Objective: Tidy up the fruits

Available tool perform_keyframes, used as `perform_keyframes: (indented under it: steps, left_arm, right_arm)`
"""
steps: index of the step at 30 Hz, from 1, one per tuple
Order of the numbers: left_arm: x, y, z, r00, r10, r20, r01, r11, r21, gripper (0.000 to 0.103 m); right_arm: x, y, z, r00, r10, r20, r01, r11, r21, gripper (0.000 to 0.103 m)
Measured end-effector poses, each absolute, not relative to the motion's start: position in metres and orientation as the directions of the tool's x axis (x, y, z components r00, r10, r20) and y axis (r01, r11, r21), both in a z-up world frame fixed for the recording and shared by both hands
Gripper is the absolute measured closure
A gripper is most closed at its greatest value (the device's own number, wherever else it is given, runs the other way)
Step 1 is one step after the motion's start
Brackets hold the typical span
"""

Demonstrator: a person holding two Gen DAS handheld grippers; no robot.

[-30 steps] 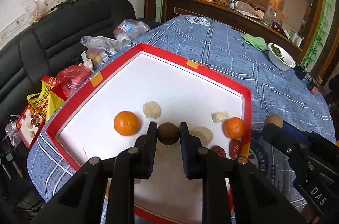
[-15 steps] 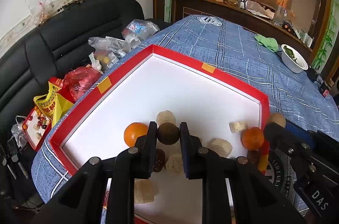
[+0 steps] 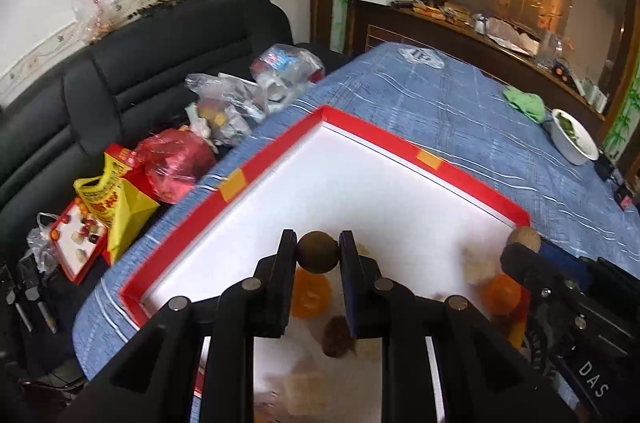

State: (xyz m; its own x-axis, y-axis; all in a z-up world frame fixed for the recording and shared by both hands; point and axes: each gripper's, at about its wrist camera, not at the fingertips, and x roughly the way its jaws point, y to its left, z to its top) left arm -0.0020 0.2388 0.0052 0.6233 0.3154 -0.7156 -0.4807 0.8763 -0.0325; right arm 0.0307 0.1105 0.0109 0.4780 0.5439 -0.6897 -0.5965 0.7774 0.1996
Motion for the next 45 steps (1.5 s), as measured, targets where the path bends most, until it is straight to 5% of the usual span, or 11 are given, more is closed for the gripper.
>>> perform_keyframes:
  steps: [13, 16, 17, 19, 21, 25, 27, 29, 35, 38, 45]
  left_arm:
    - [0.003, 0.255, -0.014, 0.538, 0.364, -0.760, -0.548, 0.836, 0.012, 0.083]
    - [0.000, 0.256, -0.012, 0.532, 0.376, -0.759, -0.560, 0.828, 0.017, 0.066]
    - [-0.001, 0.256, -0.011, 0.531, 0.377, -0.759, -0.563, 0.826, 0.017, 0.051]
    - [-0.005, 0.255, -0.008, 0.535, 0.387, -0.751, -0.567, 0.823, 0.020, 0.043]
    - [-0.007, 0.252, -0.005, 0.532, 0.391, -0.751, -0.566, 0.824, 0.028, 0.038]
    - [-0.015, 0.241, 0.005, 0.546, 0.395, -0.738, -0.557, 0.830, 0.032, 0.035]
    - [-0.024, 0.233, 0.012, 0.556, 0.419, -0.718, -0.564, 0.825, 0.044, 0.017]
    - [-0.031, 0.226, 0.016, 0.563, 0.429, -0.706, -0.566, 0.823, 0.048, 0.017]
    - [-0.052, 0.204, 0.021, 0.579, 0.387, -0.718, -0.537, 0.843, 0.021, 0.014]
    - [-0.057, 0.195, 0.020, 0.580, 0.367, -0.727, -0.523, 0.852, 0.013, 0.000]
    - [-0.069, 0.184, 0.024, 0.605, 0.394, -0.692, -0.533, 0.846, 0.017, 0.000]
  right_arm:
    - [0.056, 0.144, -0.016, 0.425, 0.520, -0.741, -0.602, 0.774, 0.198, 0.078]
    - [0.061, 0.148, -0.026, 0.395, 0.498, -0.772, -0.600, 0.776, 0.194, 0.078]
    - [0.062, 0.148, -0.027, 0.404, 0.486, -0.775, -0.593, 0.784, 0.182, 0.078]
    - [0.061, 0.146, -0.027, 0.413, 0.480, -0.774, -0.584, 0.792, 0.179, 0.057]
    - [0.057, 0.142, -0.022, 0.422, 0.492, -0.762, -0.588, 0.788, 0.183, 0.026]
    - [0.043, 0.133, -0.003, 0.462, 0.502, -0.731, -0.612, 0.777, 0.147, 0.019]
    - [0.033, 0.124, 0.009, 0.486, 0.510, -0.710, -0.625, 0.770, 0.125, 0.009]
    - [0.024, 0.114, 0.019, 0.503, 0.518, -0.692, -0.634, 0.765, 0.111, 0.000]
    - [-0.009, 0.069, 0.043, 0.533, 0.558, -0.636, -0.667, 0.739, 0.090, 0.000]
    - [-0.025, 0.051, 0.047, 0.541, 0.566, -0.623, -0.674, 0.734, 0.082, 0.000]
    - [-0.047, 0.046, 0.048, 0.535, 0.571, -0.623, -0.692, 0.719, 0.064, 0.000]
